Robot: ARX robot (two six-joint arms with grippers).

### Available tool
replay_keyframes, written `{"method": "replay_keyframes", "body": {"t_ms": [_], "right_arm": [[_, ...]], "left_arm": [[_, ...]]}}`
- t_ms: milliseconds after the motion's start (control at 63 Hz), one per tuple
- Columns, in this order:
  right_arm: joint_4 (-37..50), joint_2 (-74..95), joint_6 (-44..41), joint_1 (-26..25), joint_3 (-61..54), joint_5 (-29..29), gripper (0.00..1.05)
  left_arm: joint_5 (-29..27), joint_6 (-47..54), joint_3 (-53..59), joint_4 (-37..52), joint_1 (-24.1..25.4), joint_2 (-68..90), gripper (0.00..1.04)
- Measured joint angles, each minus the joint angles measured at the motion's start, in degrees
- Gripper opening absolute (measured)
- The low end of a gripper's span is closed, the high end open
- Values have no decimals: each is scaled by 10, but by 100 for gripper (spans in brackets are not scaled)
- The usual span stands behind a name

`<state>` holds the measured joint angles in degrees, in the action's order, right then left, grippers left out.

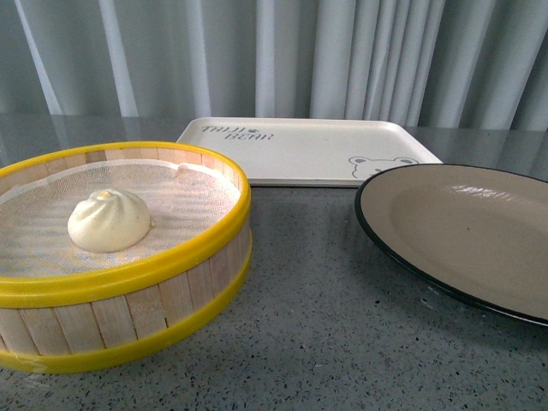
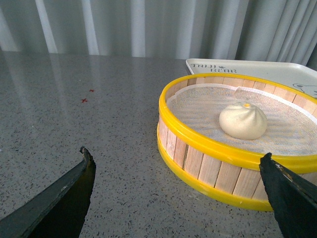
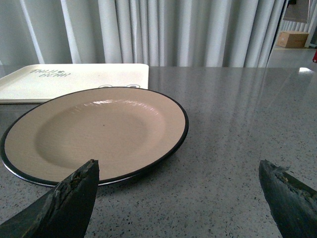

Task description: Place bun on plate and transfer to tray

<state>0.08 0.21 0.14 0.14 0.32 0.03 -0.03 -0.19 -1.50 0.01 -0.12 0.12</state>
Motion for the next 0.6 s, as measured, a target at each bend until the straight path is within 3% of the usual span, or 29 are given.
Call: {"method": "replay_keyframes", "body": {"t_ms": [603], "right_arm": [[0, 0, 0, 0, 0, 0, 96]], "left_arm": [[0, 0, 0, 0, 0, 0, 98]]}}
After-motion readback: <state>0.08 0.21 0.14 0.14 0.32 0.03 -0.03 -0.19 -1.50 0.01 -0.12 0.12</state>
